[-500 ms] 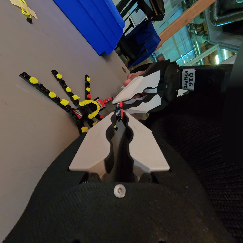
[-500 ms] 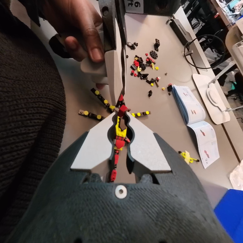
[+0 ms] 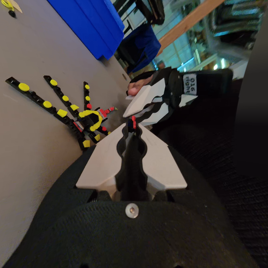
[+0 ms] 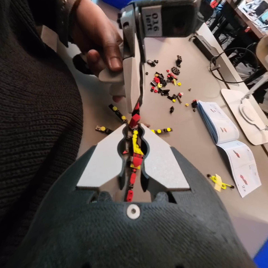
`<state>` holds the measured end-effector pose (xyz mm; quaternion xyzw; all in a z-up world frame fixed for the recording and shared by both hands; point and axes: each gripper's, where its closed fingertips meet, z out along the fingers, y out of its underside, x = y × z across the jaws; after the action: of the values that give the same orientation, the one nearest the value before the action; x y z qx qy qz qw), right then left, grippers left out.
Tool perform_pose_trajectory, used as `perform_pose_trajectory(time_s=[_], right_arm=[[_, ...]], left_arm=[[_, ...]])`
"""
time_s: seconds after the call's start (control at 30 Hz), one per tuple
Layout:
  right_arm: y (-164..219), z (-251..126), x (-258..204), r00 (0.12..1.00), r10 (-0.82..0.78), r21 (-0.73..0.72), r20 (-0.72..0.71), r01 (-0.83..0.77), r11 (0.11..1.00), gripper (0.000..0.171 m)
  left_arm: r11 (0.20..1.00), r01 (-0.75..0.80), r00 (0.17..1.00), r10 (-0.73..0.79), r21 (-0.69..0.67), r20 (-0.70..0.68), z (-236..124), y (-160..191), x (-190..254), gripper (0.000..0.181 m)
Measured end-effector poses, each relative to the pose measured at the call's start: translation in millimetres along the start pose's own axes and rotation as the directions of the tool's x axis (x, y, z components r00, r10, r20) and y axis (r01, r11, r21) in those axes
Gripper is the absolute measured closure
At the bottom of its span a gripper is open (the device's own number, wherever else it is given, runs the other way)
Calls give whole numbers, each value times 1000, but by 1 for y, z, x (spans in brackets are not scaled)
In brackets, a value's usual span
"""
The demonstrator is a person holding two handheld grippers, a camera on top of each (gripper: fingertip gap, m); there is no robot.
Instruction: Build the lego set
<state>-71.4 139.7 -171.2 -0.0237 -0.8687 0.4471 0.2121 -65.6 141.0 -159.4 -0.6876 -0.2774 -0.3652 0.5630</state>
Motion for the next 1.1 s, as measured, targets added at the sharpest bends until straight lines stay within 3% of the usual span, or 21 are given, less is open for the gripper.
perform_pose_trajectory(time_s=[0.07,0.17,0.5,0.73,0.93,1.1], right_arm=[[1,0,9,999,-2,-11,-50,1,1000,136],[-4,-1,10,998,-1,17,-63,2,1000,134],[-17,-6,2,998,-39,99,-39,43,994,158],[-18,-9,-5,999,-51,115,13,49,992,160],[-15,-9,-23,986,8,118,167,-28,993,164],[-15,-9,-24,978,59,119,200,-84,989,164]], left_arm=[[995,86,996,-84,48,-41,-4,-6,-1,176],[982,171,982,-163,82,-93,-6,-10,0,176],[977,207,967,-196,53,-163,-2,-6,10,177],[985,173,972,-170,5,-160,-1,0,13,177],[982,139,975,-157,-126,-154,-2,18,15,177],[977,162,968,-184,-136,-169,-2,19,15,177]])
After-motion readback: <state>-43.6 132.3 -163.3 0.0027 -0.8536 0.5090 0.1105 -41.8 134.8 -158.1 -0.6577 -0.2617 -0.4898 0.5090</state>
